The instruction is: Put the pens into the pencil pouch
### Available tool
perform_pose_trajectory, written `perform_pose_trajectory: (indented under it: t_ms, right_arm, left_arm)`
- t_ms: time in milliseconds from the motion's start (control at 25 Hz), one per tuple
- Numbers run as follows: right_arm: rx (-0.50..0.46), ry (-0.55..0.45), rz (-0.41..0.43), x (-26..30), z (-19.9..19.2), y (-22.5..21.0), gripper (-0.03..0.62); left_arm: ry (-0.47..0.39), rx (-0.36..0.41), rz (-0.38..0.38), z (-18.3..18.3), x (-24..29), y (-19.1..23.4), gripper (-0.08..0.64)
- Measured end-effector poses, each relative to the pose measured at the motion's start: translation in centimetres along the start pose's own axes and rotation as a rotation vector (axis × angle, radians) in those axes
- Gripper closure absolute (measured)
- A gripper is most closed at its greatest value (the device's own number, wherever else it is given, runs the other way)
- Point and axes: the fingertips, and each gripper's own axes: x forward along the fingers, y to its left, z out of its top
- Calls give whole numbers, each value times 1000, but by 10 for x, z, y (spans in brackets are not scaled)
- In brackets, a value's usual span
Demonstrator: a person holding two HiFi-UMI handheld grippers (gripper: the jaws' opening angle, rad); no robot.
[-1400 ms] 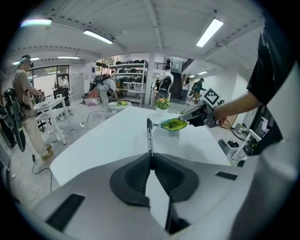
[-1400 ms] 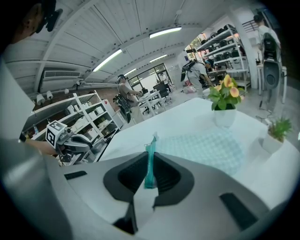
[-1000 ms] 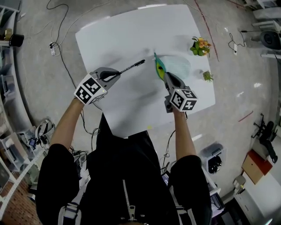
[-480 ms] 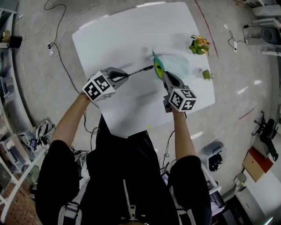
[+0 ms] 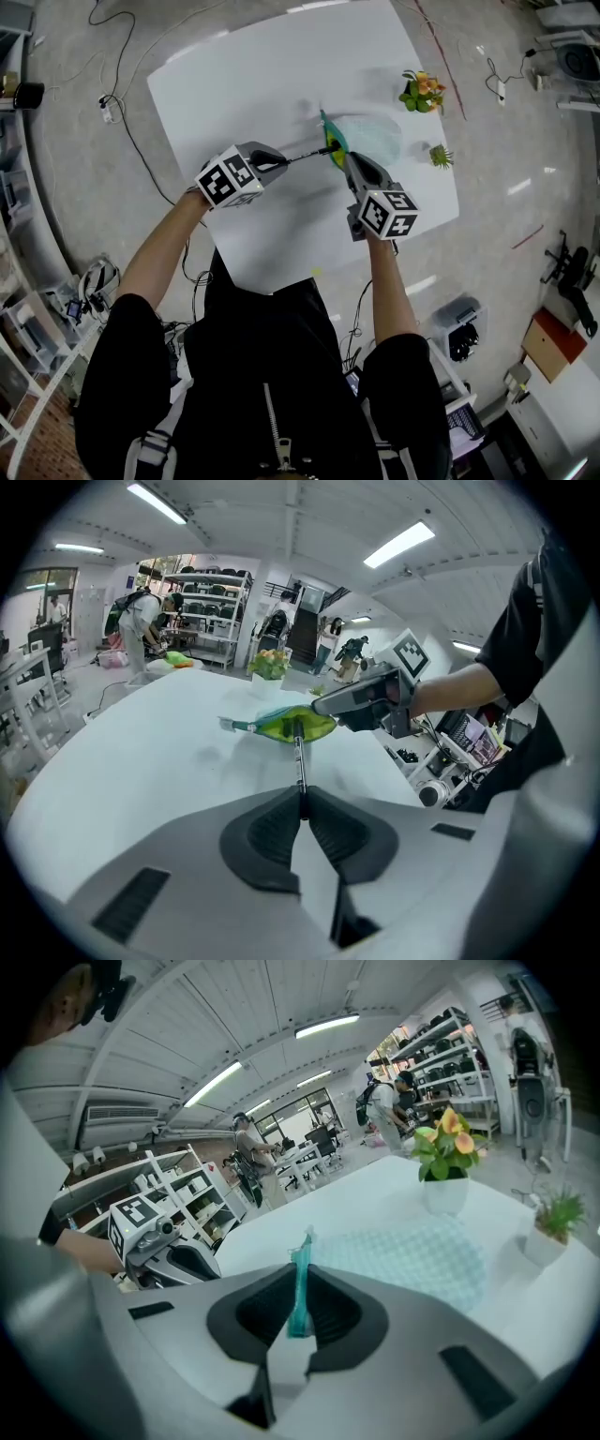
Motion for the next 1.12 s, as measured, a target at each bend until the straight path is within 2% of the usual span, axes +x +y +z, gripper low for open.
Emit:
perform_pose_trajectory:
  t_ms: [1120]
  right_arm:
    - [0,9,29,3,-6,2,546]
  left_arm:
    - [1,-2,-87,46,70,-3,514]
